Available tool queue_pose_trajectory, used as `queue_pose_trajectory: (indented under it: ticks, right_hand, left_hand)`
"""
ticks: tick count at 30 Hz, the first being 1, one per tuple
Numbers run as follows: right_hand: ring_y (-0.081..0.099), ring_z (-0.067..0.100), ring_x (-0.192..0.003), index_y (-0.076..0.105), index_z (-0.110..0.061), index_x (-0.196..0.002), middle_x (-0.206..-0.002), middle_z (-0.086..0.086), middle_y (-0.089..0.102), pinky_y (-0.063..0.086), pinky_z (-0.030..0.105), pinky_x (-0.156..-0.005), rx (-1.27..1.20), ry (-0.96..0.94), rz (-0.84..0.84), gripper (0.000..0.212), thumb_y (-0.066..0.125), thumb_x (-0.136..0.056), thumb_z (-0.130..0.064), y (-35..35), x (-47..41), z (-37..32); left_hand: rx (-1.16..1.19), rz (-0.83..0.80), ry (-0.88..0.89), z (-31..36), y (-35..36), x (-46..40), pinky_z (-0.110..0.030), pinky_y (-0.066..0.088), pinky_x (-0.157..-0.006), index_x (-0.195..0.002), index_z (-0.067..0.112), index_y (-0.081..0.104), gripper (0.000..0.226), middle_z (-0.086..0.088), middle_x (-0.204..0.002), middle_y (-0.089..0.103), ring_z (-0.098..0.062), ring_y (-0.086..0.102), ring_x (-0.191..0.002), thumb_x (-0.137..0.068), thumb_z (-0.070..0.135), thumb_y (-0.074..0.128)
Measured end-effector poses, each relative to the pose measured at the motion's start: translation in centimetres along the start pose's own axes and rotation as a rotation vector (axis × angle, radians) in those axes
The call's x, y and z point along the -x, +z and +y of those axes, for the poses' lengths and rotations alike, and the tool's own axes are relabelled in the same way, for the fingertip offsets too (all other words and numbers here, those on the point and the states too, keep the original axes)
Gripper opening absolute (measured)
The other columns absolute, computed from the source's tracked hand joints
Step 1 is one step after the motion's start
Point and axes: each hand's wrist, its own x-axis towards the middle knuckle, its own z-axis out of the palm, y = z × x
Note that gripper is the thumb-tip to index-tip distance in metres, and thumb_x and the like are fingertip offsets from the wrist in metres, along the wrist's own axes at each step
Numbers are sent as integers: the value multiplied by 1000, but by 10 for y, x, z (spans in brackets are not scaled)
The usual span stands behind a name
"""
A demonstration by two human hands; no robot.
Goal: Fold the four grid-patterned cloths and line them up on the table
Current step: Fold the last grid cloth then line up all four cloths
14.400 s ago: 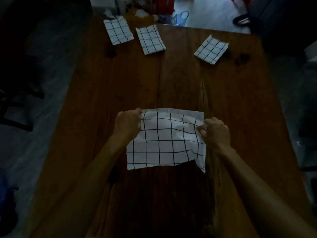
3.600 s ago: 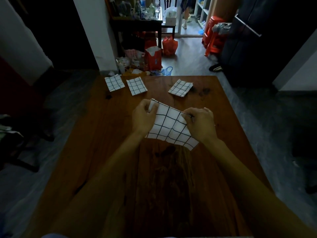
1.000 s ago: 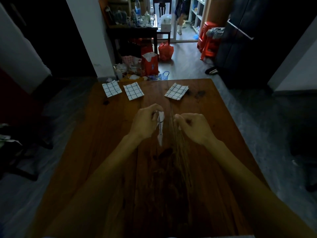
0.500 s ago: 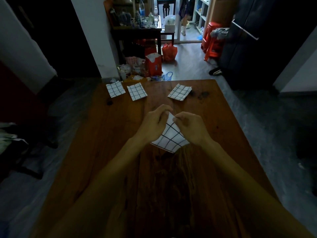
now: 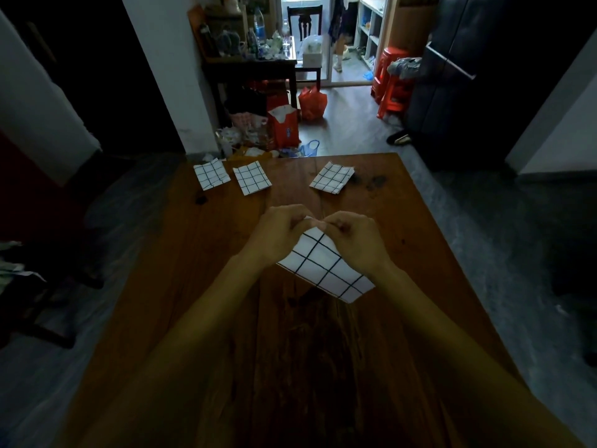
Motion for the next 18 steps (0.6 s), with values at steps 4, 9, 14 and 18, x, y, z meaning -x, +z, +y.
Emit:
queue_pose_trajectory:
  ticks: [4,9,14,18]
  right_hand:
    - [58,4,-72,70,-15,-92,-82,-4,68,46,18,-65,25,-3,-30,14,61,-93,-25,0,0,0]
    - [54,-5,-61,69,-19,-88,-64,-18,55,39,9,-54,44,15,-16,14,58,-95,-26,-5,12,14]
    - [58,1,-69,66,-24,-89,-75,-11,63,51,23,-63,90,36,-30,13,55,-95,-28,-11,22,25]
    - [62,4,-80,68,-20,-93,-86,-11,66,56,36,-74,128,68,-89,22,52,-92,-36,-19,29,36]
  left_hand:
    - [-1,105,-18,1,2,0,-5,39,-63,-87,22,64,14,13,-80,60,5,56,-71,-95,19,53]
    - [-13,305,-99,2,-1,-1,-20,44,-67,-90,14,65,20,7,-85,63,-7,55,-74,-97,23,49]
    - [-19,389,-94,-2,-8,-3,-6,33,-57,-84,21,59,19,11,-74,56,0,50,-65,-99,26,48]
    - [-36,402,-95,-3,-7,-1,-4,34,-60,-90,15,64,20,8,-81,60,-2,53,-68,-99,24,49]
